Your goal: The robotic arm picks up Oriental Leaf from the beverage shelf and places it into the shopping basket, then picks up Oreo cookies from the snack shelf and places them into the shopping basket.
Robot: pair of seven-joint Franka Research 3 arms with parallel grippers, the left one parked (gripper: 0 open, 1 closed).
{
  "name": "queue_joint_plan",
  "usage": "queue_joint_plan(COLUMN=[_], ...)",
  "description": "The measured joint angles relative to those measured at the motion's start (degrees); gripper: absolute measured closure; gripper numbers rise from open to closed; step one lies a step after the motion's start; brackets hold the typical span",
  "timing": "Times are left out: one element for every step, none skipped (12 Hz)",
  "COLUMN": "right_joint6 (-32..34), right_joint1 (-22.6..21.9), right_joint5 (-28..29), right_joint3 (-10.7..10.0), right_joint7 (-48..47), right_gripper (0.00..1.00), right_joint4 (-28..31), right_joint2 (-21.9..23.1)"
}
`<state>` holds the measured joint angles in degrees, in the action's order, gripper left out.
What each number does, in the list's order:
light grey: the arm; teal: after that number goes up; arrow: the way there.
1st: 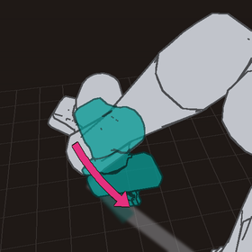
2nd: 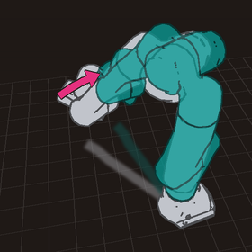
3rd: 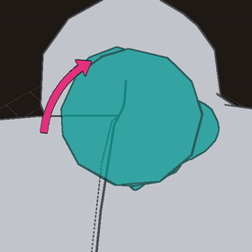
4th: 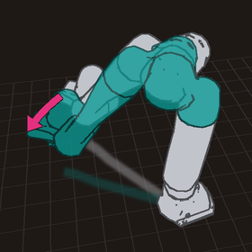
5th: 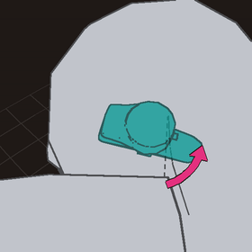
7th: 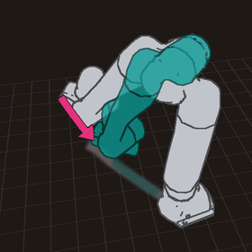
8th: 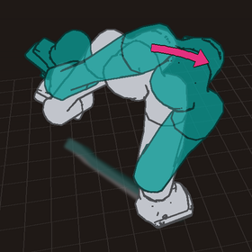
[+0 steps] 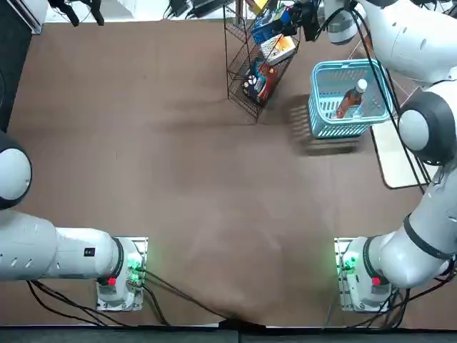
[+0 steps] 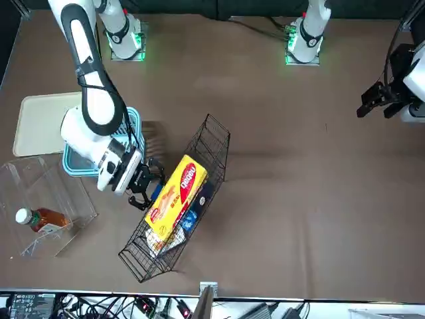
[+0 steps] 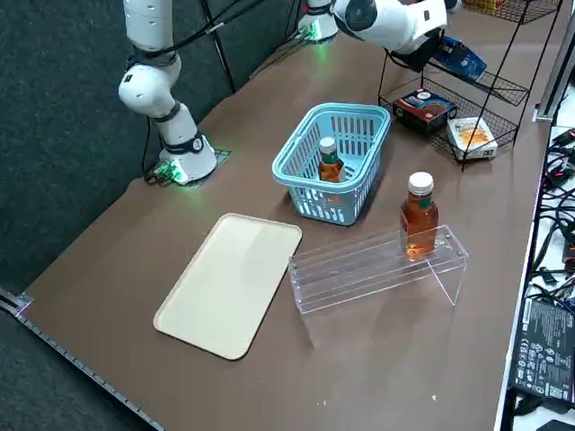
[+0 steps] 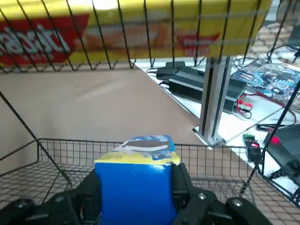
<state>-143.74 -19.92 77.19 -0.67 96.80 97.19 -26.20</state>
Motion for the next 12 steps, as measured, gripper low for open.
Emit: queue_joint_plan(right_joint6=[0.0, 0.0, 0.0, 0.0, 0.0, 0.0, 0.0, 0.0, 0.0, 0.0, 0.0, 0.0], right_joint1=[0.0, 0.0, 0.0, 0.0, 0.0, 0.0, 0.0, 0.0, 0.0, 0.1, 0.2, 0.3], right_joint5=[0.0, 0.0, 0.0, 0.1, 0.2, 0.3, 0.3, 0.3, 0.3, 0.4, 0.4, 0.4], right_joint3=[0.0, 0.0, 0.0, 0.0, 0.0, 0.0, -0.1, -0.1, -0.1, -0.1, -0.1, -0.2], right_joint7=[0.0, 0.0, -0.1, -0.1, -0.2, -0.2, -0.3, -0.3, -0.3, -0.3, -0.3, -0.4], right_gripper=[0.33, 0.33, 0.33, 0.33, 0.33, 0.34, 0.35, 0.36, 0.36, 0.36, 0.36, 0.36], right_joint4=[-0.2, -0.3, -0.4, -0.5, -0.6, -0.6, -0.7, -0.7, -0.7, -0.7, -0.6, -0.5], right_joint2=[0.3, 0.6, 0.9, 1.3, 1.7, 2.1, 2.5, 2.9, 3.1, 3.2, 3.3, 3.5])
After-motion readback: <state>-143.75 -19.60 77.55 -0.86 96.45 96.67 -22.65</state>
